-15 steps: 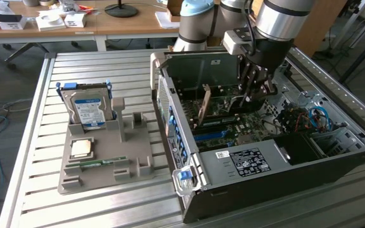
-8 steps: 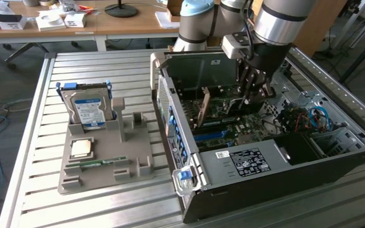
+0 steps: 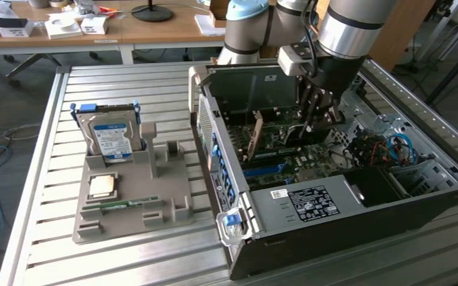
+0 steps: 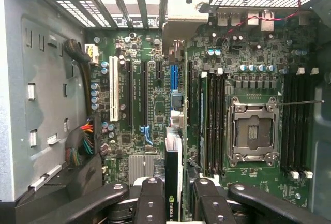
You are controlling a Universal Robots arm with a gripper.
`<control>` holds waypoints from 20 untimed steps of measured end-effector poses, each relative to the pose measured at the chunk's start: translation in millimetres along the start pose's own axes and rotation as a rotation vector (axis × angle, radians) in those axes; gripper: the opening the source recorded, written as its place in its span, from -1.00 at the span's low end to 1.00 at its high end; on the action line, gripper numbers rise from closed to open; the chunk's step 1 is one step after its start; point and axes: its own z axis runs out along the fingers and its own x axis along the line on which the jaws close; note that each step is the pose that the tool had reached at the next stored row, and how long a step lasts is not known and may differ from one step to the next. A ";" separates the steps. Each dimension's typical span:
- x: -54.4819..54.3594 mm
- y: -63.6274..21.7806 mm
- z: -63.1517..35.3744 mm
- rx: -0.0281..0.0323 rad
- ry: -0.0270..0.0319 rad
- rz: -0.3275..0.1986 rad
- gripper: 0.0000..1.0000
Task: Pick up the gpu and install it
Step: 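Insert the gpu into the slot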
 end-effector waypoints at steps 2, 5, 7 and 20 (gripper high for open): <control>-1.0 0.2 0.3 0.0002 -0.0004 0.000 -0.48; -3.0 0.4 0.4 0.0000 -0.0001 0.000 -0.48; -3.5 1.1 0.6 0.0000 0.0001 0.000 -0.48; -2.9 6.2 18.8 0.0001 0.0001 0.000 -0.48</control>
